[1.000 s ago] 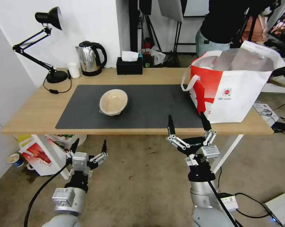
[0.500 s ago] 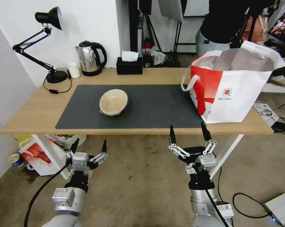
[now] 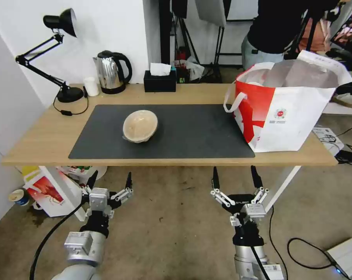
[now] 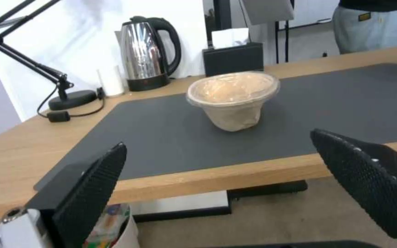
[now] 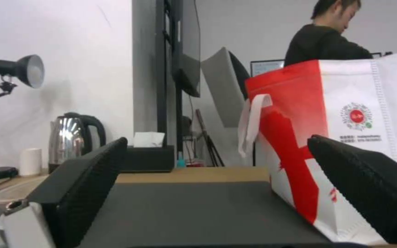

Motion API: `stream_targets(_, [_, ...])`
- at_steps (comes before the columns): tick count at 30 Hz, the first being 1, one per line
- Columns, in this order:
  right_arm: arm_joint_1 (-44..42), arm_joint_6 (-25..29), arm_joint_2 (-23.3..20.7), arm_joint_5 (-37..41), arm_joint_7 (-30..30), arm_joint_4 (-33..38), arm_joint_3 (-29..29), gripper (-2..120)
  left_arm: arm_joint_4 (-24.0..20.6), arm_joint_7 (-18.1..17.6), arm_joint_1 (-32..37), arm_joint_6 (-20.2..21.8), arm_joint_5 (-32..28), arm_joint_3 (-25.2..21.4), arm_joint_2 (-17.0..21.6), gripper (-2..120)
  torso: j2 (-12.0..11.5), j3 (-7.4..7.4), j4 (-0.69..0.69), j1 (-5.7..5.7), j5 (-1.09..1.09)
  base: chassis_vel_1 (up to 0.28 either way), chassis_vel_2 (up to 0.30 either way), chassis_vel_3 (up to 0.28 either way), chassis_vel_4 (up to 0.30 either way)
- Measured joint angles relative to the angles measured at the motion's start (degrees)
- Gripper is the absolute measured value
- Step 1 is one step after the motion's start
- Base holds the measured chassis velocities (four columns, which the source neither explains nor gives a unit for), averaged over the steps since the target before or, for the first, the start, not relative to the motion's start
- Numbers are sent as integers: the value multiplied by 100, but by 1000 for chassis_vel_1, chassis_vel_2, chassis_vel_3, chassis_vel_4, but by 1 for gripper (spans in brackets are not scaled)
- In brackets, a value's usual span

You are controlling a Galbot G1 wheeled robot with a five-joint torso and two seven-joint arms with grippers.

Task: Pick up the trash from the table and place it into the takeout bag.

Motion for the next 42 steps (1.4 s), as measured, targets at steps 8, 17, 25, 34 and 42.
stream_targets(8, [36,3,59,3,93,-216,-17,100,0,0,0,0,0,0,0,100,0,0,0,0,0,0,0,0,0])
stream_targets(17, [262,98,141,57,121,-592,-21,100,0,0,0,0,0,0,0,100,0,0,0,0,0,0,0,0,0])
stream_targets(25, [328,112,143,119,122,-720,-20,100,0,0,0,0,0,0,0,100,0,0,0,0,0,0,0,0,0])
stream_targets(34, [567,111,153,229,108,-1023,-37,100,0,0,0,0,0,0,0,100,1,0,0,0,0,0,0,0,0])
stream_targets(42, [608,54,216,187,154,-1207,-111,100,0,0,0,0,0,0,0,100,1,0,0,0,0,0,0,0,0])
